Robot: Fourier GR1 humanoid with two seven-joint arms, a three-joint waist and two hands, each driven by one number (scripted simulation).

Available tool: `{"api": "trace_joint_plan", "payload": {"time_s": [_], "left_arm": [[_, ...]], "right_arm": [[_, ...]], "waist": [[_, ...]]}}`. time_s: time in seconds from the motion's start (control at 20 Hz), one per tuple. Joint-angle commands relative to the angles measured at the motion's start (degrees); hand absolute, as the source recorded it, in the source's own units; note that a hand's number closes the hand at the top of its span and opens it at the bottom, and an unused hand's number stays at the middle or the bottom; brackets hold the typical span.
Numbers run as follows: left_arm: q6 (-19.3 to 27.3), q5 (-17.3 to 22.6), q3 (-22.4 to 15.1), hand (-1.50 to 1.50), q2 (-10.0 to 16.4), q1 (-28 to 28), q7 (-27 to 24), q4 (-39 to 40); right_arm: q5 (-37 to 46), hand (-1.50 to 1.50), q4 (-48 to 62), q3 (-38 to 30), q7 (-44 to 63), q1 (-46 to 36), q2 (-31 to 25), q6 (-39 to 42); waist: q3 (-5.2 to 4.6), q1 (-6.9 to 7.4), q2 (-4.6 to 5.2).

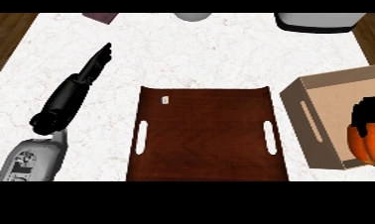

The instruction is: Pick the squash from the tray and place it in the cardboard box

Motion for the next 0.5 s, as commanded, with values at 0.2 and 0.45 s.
{"api": "trace_joint_plan", "payload": {"time_s": [0.2, 0.45], "left_arm": [[0.0, -0.7, -0.4, 0.00, -0.7, -3.0, 0.1, 0.7], [0.1, -1.3, -1.6, 0.00, -1.7, -2.0, 1.7, 0.1]], "right_arm": [[7.6, -1.50, 23.8, 3.5, -21.1, -10.6, 1.0, 12.3], [4.0, -1.50, 32.4, 1.6, -35.7, -16.2, 5.8, 16.8]], "waist": [[-0.01, 1.72, -0.04], [0.01, 0.81, -0.40]]}}
